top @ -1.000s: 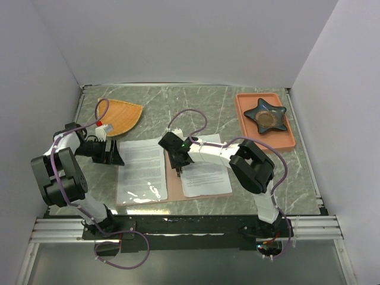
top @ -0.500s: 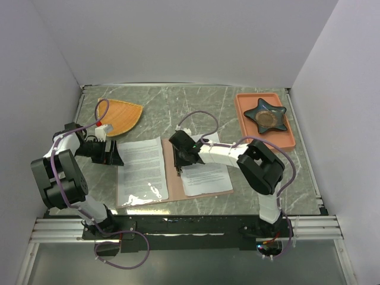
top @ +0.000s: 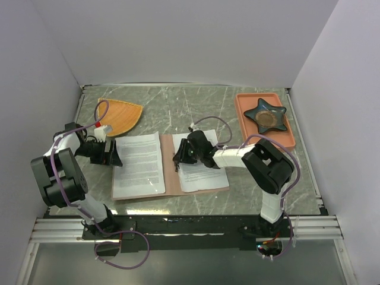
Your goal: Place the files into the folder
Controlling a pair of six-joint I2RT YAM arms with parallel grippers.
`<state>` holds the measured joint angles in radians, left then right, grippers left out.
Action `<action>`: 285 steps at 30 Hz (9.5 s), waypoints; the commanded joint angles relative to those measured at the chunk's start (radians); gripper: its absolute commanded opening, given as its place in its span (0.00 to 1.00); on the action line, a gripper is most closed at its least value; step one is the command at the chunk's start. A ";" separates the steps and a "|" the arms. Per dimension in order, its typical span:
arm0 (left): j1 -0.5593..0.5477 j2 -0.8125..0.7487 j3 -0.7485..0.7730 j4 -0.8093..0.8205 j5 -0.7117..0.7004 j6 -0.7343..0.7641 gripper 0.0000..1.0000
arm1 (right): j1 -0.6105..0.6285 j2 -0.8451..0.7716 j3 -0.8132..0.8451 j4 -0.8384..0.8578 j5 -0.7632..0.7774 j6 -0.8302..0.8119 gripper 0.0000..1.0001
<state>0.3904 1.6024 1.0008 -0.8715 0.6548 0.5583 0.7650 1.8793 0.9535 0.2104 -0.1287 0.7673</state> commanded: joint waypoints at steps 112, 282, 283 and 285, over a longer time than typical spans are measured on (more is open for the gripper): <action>-0.119 -0.142 -0.099 0.276 -0.234 -0.213 0.99 | 0.181 0.365 0.763 -1.076 0.379 -0.017 0.26; -0.795 -0.005 0.099 0.233 -0.216 -0.192 0.96 | -0.280 -0.382 -0.104 -0.801 0.248 0.133 0.72; -0.795 -0.007 0.075 0.241 -0.225 -0.187 0.97 | -0.285 -0.341 -0.096 -0.789 0.233 0.124 0.71; -0.795 -0.007 0.058 0.247 -0.225 -0.182 0.98 | -0.288 -0.306 -0.072 -0.763 0.222 0.101 0.71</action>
<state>-0.4061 1.6459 1.0893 -0.7174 0.4759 0.3447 0.4923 1.5150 0.8169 -0.6548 0.1143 0.9386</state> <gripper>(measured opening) 0.970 0.714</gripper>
